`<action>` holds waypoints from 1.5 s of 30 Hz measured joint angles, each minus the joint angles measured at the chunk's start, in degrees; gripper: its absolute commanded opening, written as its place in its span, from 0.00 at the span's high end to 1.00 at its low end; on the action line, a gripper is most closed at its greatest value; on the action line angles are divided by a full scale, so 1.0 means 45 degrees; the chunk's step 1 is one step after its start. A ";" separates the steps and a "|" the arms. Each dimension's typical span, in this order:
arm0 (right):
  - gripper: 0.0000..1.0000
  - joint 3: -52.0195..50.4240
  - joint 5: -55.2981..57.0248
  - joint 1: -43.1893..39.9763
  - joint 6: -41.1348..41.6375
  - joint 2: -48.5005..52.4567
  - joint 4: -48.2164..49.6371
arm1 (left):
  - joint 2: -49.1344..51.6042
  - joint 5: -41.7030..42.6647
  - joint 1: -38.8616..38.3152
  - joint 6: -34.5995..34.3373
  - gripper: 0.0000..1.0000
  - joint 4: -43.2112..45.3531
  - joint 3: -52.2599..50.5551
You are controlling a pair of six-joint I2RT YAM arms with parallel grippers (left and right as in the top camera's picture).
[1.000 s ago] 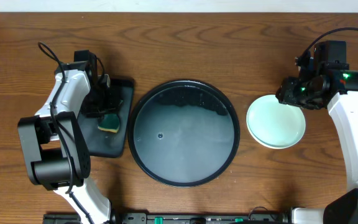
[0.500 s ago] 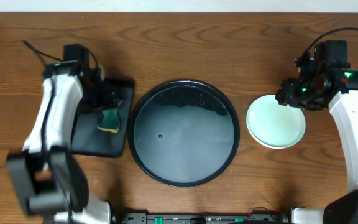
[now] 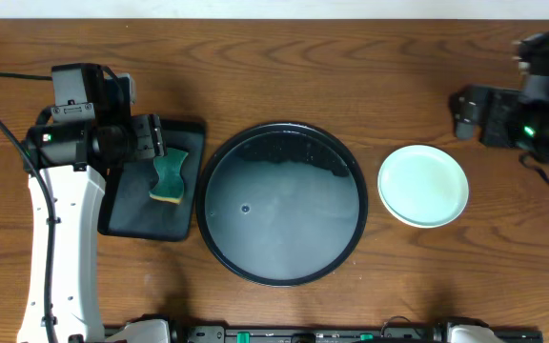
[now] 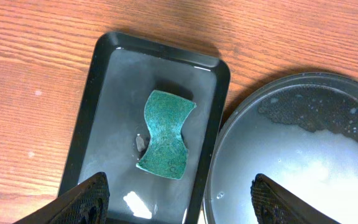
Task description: Clean dirty plates on tray and stack at the side
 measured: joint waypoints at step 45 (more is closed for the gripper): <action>0.01 -1.9968 0.1103 0.0053 -0.2152 -1.3969 1.5290 | 0.0000 -0.0005 0.0000 0.0000 0.26 0.0000 -0.0005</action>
